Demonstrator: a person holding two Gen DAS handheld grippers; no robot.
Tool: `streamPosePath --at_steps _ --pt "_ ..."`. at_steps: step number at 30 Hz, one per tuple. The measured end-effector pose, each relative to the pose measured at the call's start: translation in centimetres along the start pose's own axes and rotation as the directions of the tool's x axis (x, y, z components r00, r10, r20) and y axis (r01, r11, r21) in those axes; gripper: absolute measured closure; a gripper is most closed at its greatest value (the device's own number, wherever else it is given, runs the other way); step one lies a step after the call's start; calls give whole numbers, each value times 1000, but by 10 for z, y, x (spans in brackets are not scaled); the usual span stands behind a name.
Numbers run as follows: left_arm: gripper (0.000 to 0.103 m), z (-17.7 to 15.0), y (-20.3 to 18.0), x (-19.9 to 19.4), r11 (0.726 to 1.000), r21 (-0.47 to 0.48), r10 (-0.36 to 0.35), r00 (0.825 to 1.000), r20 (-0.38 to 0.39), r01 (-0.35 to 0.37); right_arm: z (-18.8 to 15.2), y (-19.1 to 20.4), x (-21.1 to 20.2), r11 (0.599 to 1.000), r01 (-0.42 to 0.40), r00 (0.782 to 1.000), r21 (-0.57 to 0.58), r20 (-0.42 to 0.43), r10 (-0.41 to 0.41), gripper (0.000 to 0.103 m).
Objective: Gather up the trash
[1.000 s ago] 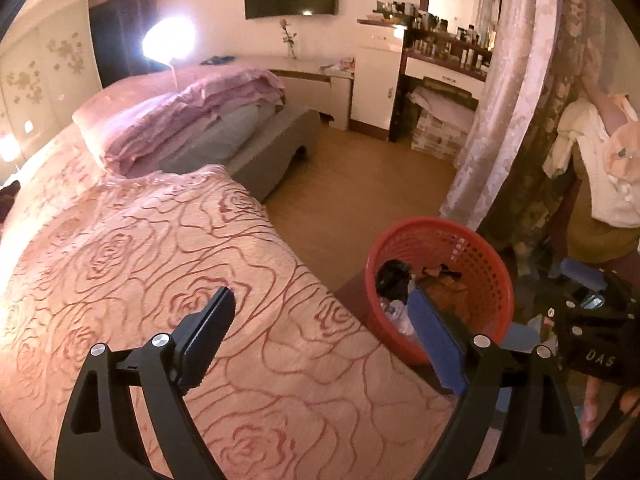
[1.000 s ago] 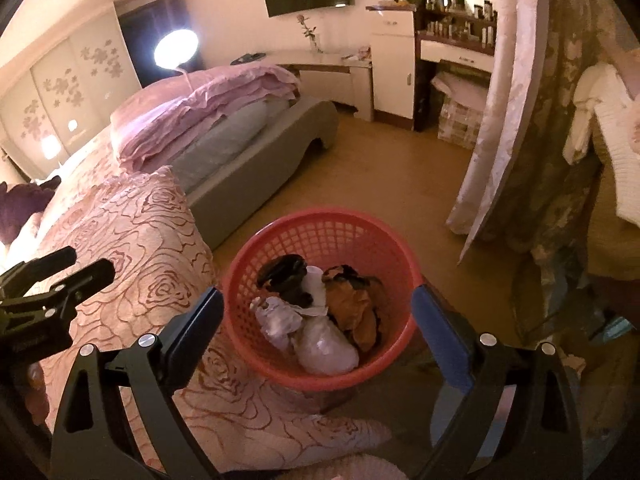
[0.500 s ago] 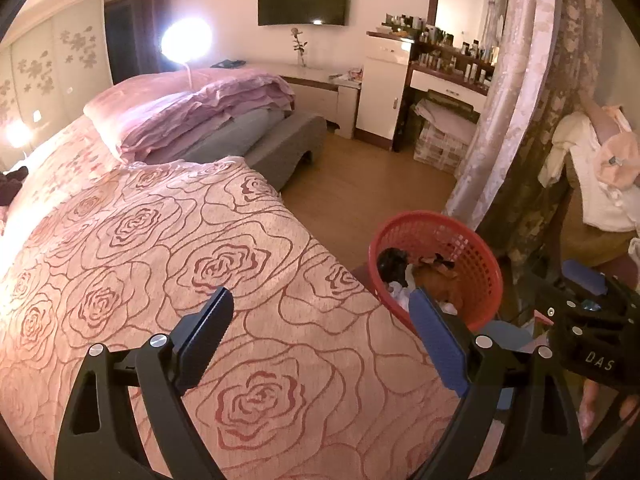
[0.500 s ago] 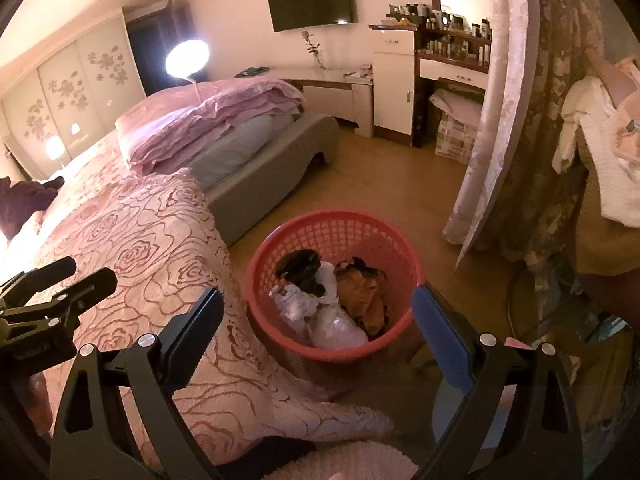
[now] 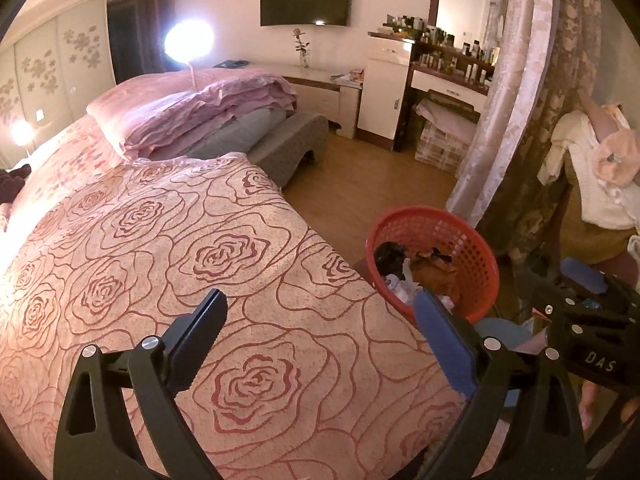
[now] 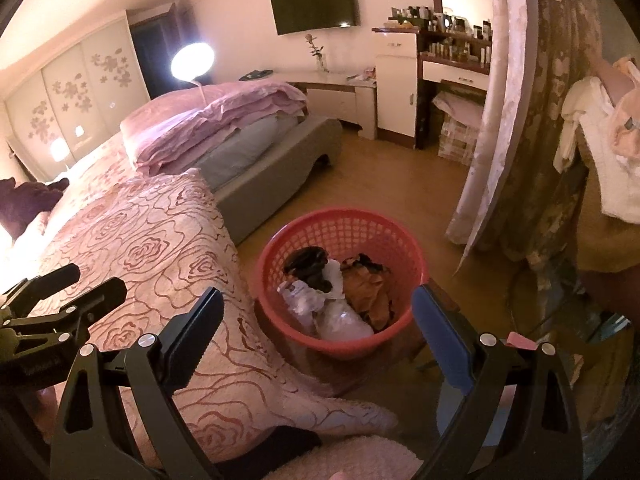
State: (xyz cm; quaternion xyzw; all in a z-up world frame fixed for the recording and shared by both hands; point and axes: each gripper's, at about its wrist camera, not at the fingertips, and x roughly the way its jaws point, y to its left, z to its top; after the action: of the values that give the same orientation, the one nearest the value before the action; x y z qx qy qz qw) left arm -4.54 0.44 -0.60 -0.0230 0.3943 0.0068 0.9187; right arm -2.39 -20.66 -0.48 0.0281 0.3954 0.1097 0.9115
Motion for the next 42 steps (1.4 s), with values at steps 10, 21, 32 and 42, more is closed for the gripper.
streamPosePath --at_steps 10,21,32,42 --pt "10 -6 -3 -4 1000 -2 1 1000 -10 -1 -2 1 0 1000 1 1000 4 -4 -1 11" --pt "10 -4 -1 -3 1000 -3 0 1000 -12 -1 -5 2 1 1000 0 1000 8 -11 0 11" --pt "10 -4 -1 -4 1000 -3 -2 1000 -13 2 -9 -1 4 1000 -3 1000 14 -17 3 11" --pt "10 -6 -2 -4 1000 4 7 1000 -13 -7 -10 -4 4 1000 -5 1000 18 -19 5 11"
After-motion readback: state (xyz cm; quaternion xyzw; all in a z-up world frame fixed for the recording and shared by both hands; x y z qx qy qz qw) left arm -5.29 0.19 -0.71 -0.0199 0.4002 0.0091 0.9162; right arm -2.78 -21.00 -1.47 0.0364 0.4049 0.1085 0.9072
